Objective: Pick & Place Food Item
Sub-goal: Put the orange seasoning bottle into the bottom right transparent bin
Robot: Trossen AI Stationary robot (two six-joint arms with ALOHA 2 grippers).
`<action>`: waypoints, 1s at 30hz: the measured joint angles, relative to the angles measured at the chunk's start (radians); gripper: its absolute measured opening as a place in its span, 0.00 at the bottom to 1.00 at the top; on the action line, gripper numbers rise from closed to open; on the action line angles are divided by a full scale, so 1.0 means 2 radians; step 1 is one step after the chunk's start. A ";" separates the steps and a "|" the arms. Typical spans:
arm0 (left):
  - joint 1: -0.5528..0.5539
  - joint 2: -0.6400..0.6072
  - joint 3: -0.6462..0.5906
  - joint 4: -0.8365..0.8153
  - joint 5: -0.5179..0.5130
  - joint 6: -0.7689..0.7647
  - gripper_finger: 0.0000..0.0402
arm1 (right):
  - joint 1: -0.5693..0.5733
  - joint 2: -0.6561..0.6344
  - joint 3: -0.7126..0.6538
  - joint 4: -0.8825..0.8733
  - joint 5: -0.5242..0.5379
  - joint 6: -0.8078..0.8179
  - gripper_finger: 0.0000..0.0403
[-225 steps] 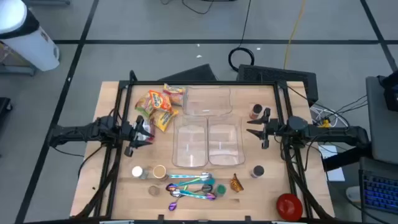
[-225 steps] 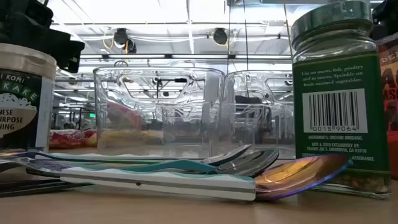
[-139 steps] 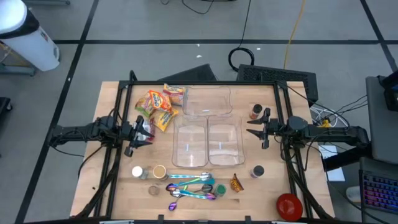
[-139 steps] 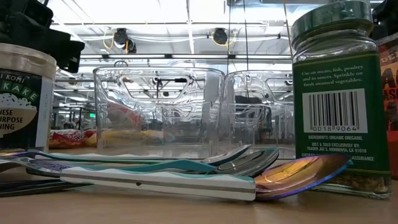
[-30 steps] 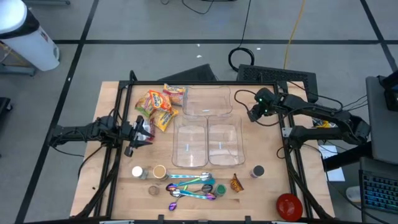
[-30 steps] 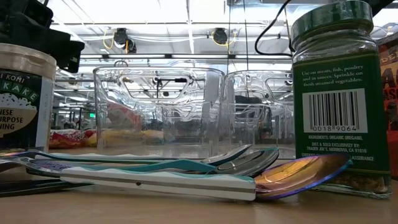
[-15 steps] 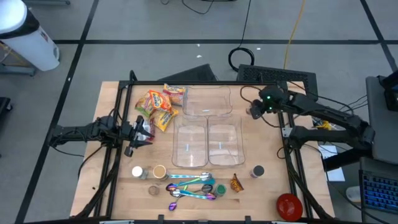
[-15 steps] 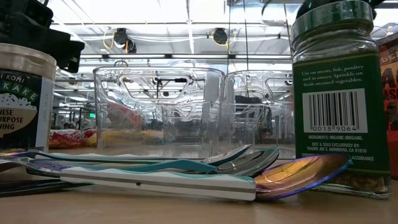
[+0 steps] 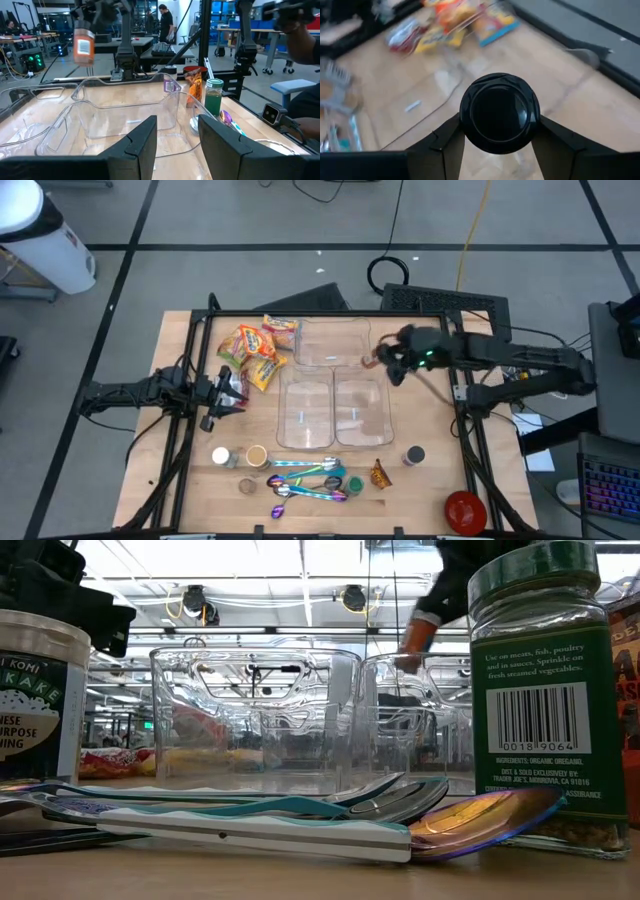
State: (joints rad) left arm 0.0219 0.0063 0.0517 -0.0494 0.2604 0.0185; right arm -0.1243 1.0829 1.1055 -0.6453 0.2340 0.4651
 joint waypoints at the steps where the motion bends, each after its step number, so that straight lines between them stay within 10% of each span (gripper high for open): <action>1: 0.000 0.000 0.000 0.000 0.000 0.000 0.38 | 0.010 0.020 0.009 0.000 0.000 -0.004 0.45; 13: 0.000 0.000 0.000 0.000 0.000 0.000 0.38 | 0.040 0.191 0.050 0.029 -0.001 -0.042 0.45; 30: 0.000 0.000 0.000 0.000 0.000 0.000 0.38 | 0.039 0.248 0.020 0.085 -0.002 -0.037 0.45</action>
State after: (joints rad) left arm 0.0219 0.0063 0.0517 -0.0494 0.2604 0.0185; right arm -0.0456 1.5783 1.1454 -0.4753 0.2310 0.3916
